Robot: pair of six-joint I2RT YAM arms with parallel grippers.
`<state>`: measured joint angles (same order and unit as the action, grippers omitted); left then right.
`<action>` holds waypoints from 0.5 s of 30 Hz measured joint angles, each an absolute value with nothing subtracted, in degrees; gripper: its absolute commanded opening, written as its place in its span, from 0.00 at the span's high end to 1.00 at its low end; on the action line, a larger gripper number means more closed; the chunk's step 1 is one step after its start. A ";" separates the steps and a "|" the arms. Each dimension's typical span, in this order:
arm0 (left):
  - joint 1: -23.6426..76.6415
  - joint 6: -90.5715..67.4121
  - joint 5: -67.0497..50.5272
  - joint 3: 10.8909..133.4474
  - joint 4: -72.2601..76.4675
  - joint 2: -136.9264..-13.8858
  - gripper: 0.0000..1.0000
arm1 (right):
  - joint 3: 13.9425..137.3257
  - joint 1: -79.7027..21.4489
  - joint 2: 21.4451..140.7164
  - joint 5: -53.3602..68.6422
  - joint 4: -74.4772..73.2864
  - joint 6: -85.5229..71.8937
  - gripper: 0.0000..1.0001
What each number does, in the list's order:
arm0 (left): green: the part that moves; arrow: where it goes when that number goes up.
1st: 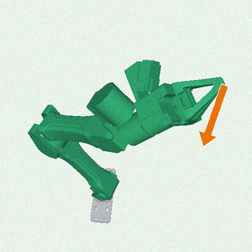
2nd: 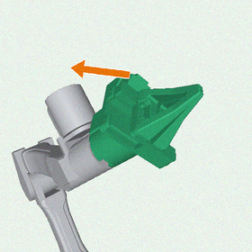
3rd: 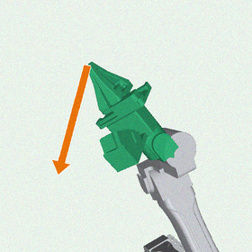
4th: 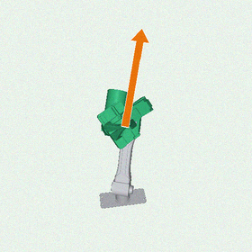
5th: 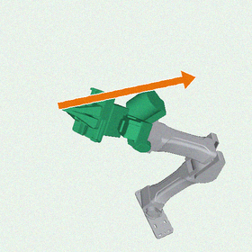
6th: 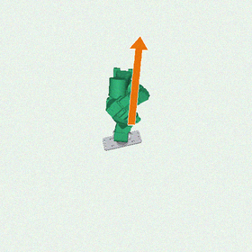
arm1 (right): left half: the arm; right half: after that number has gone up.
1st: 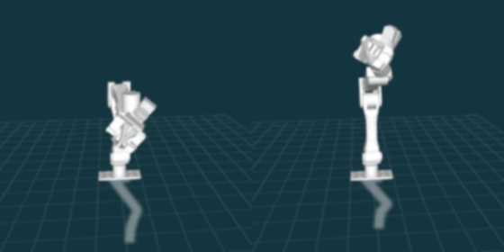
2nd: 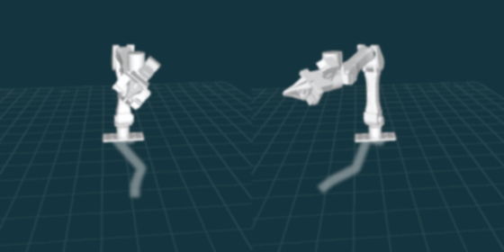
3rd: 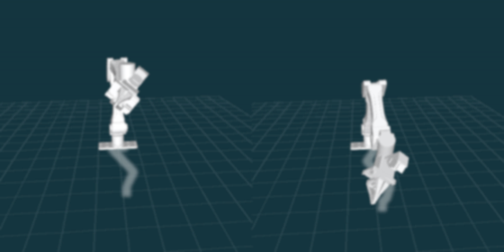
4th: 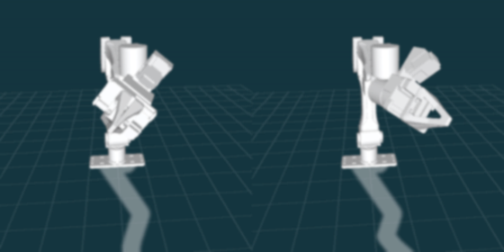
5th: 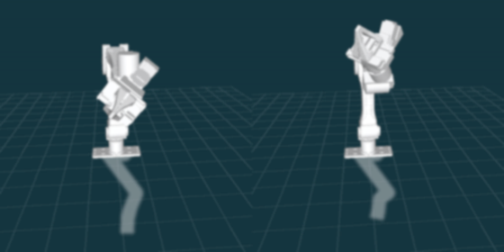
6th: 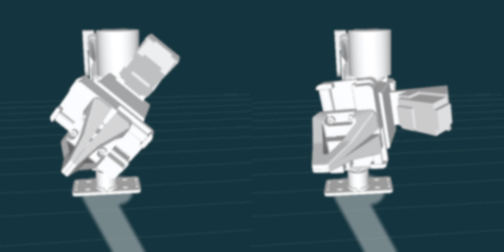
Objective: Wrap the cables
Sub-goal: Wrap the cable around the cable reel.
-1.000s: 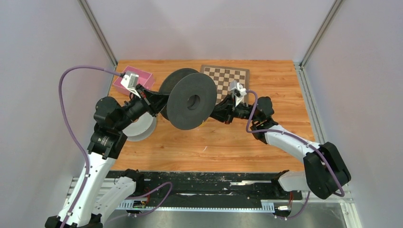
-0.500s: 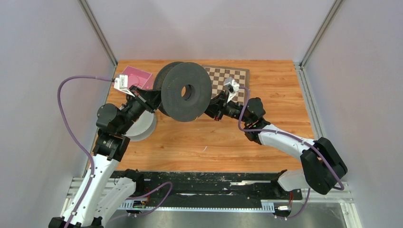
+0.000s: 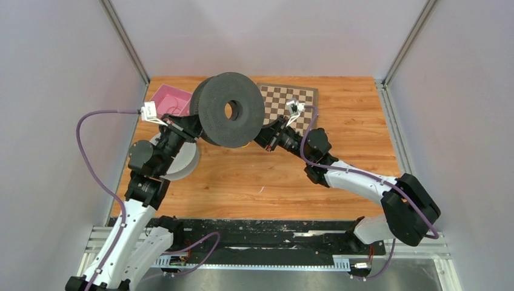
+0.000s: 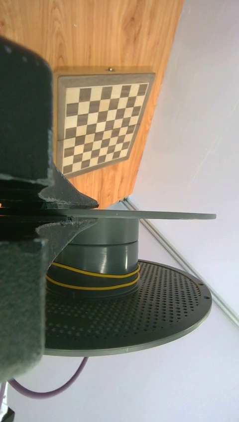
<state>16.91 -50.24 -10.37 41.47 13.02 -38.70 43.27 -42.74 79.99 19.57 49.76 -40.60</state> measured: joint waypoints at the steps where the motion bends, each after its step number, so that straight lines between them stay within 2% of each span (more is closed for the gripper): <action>1: 17.02 -50.92 -9.93 41.01 13.26 -38.52 1.00 | 43.09 -43.03 80.01 18.90 50.09 -41.47 0.96; 11: 17.23 -58.41 -4.38 35.48 19.31 -38.20 1.00 | 43.05 -45.12 80.73 12.03 50.37 -46.94 0.92; 15: 17.23 -60.34 -3.03 34.20 20.73 -39.00 1.00 | 43.13 -45.89 82.15 9.87 50.85 -47.57 0.93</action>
